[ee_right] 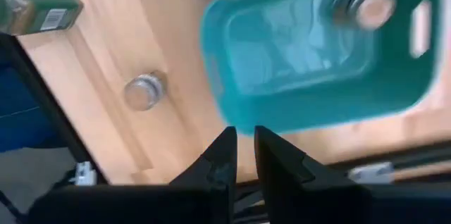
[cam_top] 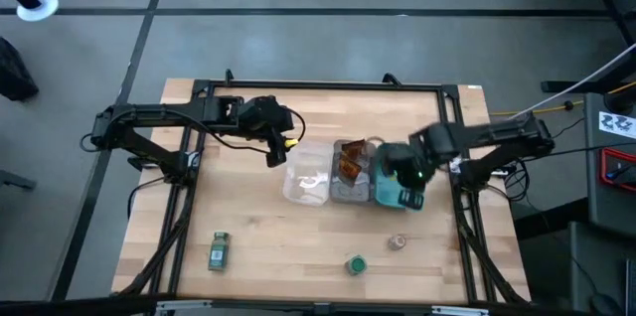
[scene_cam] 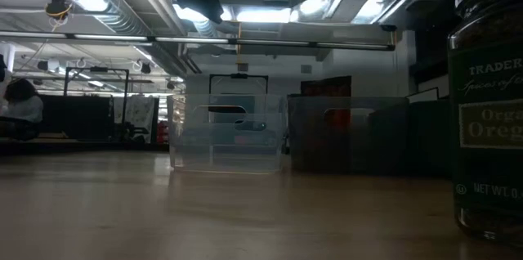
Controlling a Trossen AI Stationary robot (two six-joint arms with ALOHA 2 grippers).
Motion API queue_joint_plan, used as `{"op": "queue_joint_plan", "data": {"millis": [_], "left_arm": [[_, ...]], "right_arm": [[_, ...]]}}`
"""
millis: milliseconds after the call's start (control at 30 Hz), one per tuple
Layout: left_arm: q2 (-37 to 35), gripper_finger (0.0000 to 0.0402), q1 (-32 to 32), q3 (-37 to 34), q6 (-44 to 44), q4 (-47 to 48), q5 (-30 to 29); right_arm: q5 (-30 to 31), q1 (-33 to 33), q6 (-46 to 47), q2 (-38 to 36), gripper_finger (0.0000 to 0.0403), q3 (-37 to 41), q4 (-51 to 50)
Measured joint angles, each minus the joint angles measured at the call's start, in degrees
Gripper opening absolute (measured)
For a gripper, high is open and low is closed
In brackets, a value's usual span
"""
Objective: Sort spices by type
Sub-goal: Put the brown seasoning bottle into the green bin
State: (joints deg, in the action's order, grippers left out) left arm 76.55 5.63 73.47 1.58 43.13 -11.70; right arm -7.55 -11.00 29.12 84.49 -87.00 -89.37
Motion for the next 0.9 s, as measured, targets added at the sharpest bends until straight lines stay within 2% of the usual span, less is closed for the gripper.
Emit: {"op": "queue_joint_plan", "data": {"millis": [233, 433, 733, 900], "left_arm": [[0.0, 0.0150, 0.0, 0.0, -1.9, 0.0, 0.0], [0.0, 0.0150, 0.0, 0.0, -2.1, 0.0, 0.0], [0.0, 0.0150, 0.0, 0.0, -2.1, 0.8, 0.0], [0.0, 0.0150, 0.0, 0.0, -2.0, 2.0, 0.0]], "right_arm": [[-1.2, -12.2, 15.1, 0.5, 0.0053, 2.2, 6.1], [-3.5, -16.1, 27.4, 2.1, 0.0066, 2.8, 12.7], [-4.0, -19.4, 30.9, 8.0, 0.0189, 2.8, 13.6], [-3.5, -21.4, 30.7, 12.1, 0.0237, 2.8, 14.2]]}}
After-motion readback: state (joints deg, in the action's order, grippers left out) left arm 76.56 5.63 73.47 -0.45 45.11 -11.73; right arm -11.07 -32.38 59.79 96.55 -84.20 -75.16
